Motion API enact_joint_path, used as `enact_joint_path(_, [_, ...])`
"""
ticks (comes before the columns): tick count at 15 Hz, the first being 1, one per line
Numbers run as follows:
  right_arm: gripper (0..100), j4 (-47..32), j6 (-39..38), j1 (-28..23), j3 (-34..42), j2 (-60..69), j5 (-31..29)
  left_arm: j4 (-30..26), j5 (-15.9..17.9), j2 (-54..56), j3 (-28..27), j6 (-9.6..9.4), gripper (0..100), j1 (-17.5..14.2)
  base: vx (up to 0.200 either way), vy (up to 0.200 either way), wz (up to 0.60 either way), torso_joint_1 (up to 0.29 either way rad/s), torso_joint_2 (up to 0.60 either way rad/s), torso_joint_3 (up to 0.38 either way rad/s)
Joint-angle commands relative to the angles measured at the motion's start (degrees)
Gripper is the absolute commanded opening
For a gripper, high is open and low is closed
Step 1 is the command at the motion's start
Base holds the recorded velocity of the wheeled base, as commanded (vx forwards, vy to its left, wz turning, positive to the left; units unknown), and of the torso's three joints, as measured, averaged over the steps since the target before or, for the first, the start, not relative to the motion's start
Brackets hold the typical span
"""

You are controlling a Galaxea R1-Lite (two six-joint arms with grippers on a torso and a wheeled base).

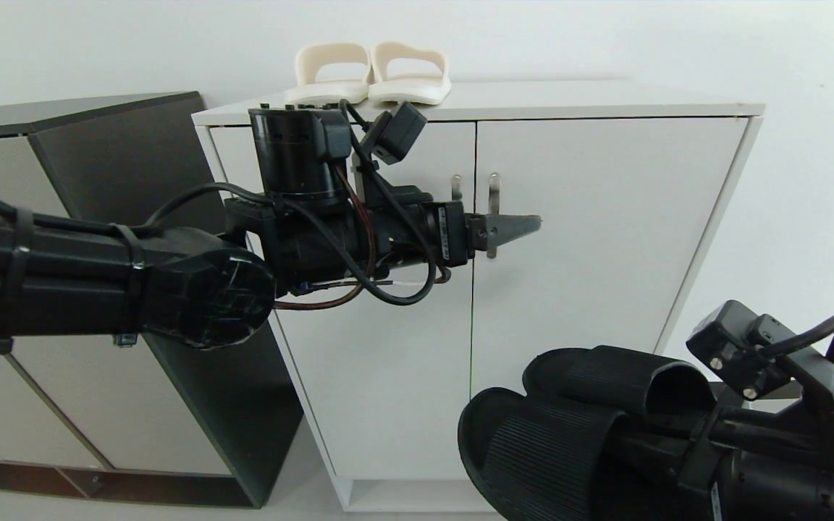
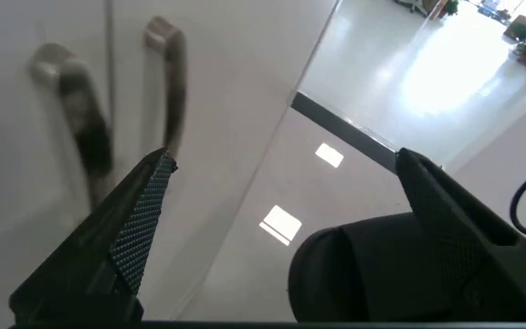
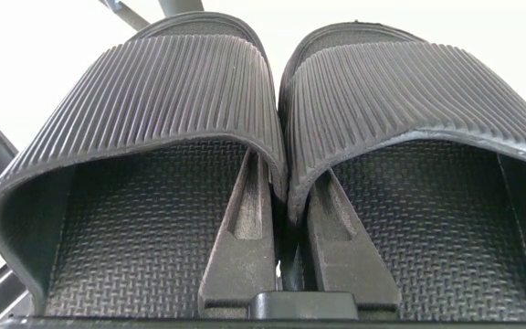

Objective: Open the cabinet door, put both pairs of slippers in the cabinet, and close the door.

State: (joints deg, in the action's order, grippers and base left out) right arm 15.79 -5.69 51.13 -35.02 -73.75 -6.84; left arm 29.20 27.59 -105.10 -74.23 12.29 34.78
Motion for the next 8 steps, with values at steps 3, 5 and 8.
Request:
enact_joint_path(3, [0, 0.03, -0.02, 0.03, 0.22, 0.01, -0.02, -0.19, 0.1, -1.69, -1.53, 0.19, 100, -0.94, 0.0, 0.0, 0.0, 0.0, 0.0, 0.0])
enact_joint_path(5, [0, 0.03, 0.07, 0.03, 0.31, 0.01, -0.02, -0.1, 0.27, -3.27, -2.15, 0.19, 100, -0.85, 0.0, 0.0, 0.0, 0.0, 0.0, 0.0])
enact_joint_path(8, [0, 0.03, 0.07, -0.06, 0.48, -0.34, 0.07, -0.02, 0.45, -4.86, -3.82, 0.54, 100, -0.68, 0.0, 0.0, 0.0, 0.0, 0.0, 0.0])
